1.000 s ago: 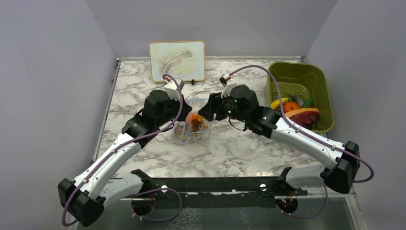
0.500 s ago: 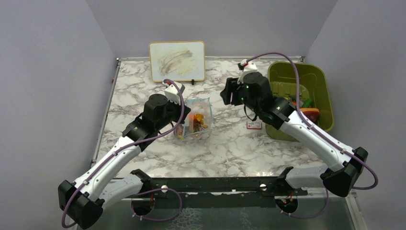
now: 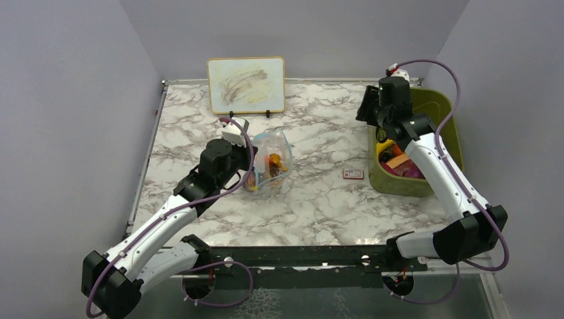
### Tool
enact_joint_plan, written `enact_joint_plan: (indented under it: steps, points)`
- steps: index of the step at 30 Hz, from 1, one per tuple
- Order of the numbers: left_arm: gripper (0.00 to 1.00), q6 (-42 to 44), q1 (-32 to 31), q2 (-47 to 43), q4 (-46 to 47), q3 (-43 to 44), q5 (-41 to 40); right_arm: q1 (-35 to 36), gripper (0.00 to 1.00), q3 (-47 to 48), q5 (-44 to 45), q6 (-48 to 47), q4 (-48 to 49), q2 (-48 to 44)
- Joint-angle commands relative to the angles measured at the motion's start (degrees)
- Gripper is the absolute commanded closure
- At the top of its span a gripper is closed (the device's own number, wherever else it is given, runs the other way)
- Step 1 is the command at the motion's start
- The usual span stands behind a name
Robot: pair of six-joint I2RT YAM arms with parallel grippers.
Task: Place the food in the zip-top bag and seal the zipper
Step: Pick up the fake fruit from the bin.
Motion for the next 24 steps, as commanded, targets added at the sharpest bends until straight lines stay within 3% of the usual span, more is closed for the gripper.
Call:
enact_joint_plan:
  steps: [1, 7, 12, 24]
  points:
    - [1.0, -1.87, -0.06, 0.25, -2.01, 1.99, -8.14, -4.33, 0.43, 4.77, 3.75, 6.41, -8.02, 0.92]
    - [1.0, -2.32, -0.02, 0.64, -3.01, 0.82, -5.15, -9.33, 0.4, 5.46, 7.57, 10.92, -10.92, 0.65]
    - [1.0, -2.73, -0.05, 0.29, -3.85, 1.39, -3.19, -14.46, 0.44, 3.93, 3.21, 14.67, -10.79, 2.5]
    - [1.0, -1.5, 0.03, 0.34, -5.73, 4.09, -2.46, -17.73, 0.46, 3.79, -0.59, 28.34, -12.42, 15.36]
